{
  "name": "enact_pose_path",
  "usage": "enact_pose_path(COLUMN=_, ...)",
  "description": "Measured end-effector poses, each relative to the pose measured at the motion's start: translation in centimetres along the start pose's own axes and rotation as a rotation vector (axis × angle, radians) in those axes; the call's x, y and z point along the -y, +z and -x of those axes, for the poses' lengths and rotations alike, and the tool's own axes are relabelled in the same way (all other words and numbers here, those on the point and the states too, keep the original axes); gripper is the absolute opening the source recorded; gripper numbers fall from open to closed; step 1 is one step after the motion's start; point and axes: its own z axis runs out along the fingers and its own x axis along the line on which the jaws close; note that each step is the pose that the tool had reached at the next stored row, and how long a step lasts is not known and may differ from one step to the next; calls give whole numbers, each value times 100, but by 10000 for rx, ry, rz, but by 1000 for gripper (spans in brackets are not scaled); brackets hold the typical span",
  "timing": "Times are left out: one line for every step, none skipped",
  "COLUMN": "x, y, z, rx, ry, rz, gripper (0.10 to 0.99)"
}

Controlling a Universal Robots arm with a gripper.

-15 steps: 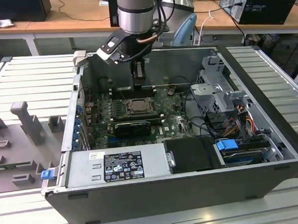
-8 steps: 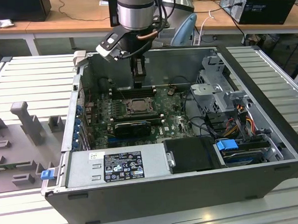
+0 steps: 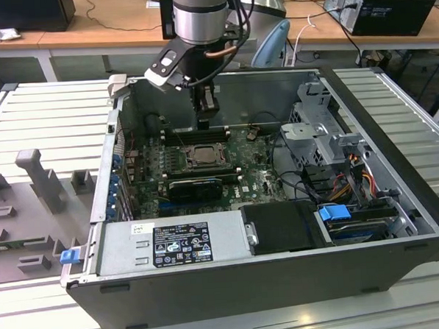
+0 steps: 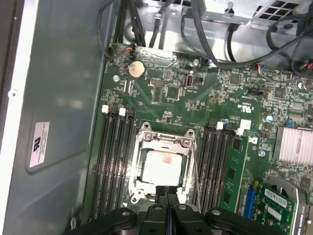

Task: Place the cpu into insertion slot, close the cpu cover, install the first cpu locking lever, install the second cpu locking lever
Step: 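Install the first cpu locking lever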

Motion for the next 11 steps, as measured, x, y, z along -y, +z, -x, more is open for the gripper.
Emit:
enact_pose_path(x=0, y=0, z=0, rx=-1, ry=-74, rz=0, gripper=106)
enact_pose_path(x=0, y=0, z=0, rx=-2, ry=-134, rz=0, gripper=106)
enact_pose_path(x=0, y=0, z=0, rx=-2, ry=-189, rz=0, gripper=106)
enact_pose_path(x=0, y=0, z=0, rx=-3, ry=-249, rz=0, gripper=106)
enact_pose_path(x=0, y=0, z=0, rx=-4, ry=-340, rz=0, gripper=106)
enact_pose_path(x=0, y=0, z=0, rx=-5, ry=-411, rz=0, gripper=106)
enact_pose_path(x=0, y=0, z=0, rx=-5, ry=-461, rz=0, gripper=106)
enact_pose_path(x=0, y=0, z=0, rx=-6, ry=-528, rz=0, gripper=106)
enact_pose_path(x=0, y=0, z=0, rx=-7, ry=-579, rz=0, gripper=106)
enact_pose_path(x=0, y=0, z=0, rx=-8, ry=-650, rz=0, gripper=106)
enact_pose_path(x=0, y=0, z=0, rx=-9, ry=-714, rz=0, gripper=106)
